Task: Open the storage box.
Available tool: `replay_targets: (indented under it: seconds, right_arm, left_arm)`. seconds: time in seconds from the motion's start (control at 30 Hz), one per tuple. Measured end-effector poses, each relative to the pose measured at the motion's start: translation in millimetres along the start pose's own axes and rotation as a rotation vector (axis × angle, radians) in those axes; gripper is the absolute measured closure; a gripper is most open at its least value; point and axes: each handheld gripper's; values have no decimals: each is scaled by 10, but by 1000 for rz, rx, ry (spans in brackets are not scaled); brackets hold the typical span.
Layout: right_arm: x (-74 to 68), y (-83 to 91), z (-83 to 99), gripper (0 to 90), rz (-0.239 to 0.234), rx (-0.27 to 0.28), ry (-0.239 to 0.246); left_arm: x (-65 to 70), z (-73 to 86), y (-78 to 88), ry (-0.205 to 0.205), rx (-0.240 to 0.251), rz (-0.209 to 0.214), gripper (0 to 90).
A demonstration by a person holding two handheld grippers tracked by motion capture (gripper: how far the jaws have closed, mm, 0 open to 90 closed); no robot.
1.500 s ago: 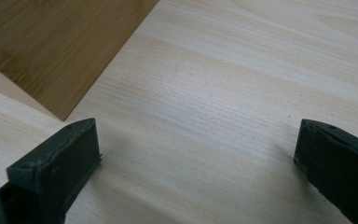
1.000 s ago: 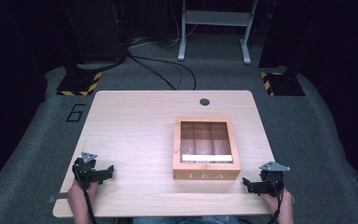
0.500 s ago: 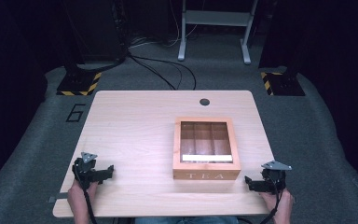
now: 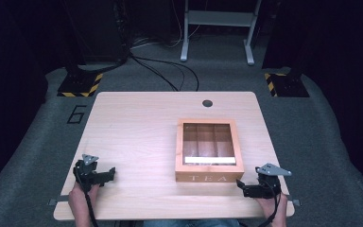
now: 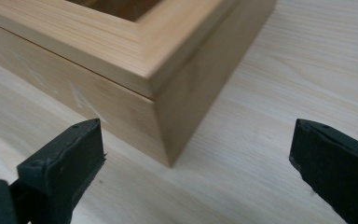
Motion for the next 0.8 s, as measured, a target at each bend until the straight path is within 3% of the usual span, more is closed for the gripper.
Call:
replay_targets:
  seconds: [0.1, 0.37, 0.4, 0.8]
  right_arm:
    - [-59, -50, -41, 0, -29, 1, 2]
    - [-174, -115, -104, 7, -49, 25, 12]
    - [-186, -104, -112, 100, -37, 49, 14]
    - [-199, -36, -77, 296, -48, 116, 16]
  left_arm:
    - [0, 0, 1, 0, -1, 0, 5]
    - [0, 0, 0, 0, 0, 0, 5]
    - [0, 0, 0, 0, -1, 0, 5]
    - [0, 0, 0, 0, 0, 0, 5]
Point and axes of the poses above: each handheld gripper's, and its own axes: y roughly backward along the jaws, z roughly out of its underside, x roughly to its right, and after that the axes turned 2 degrees about -y, right-handed
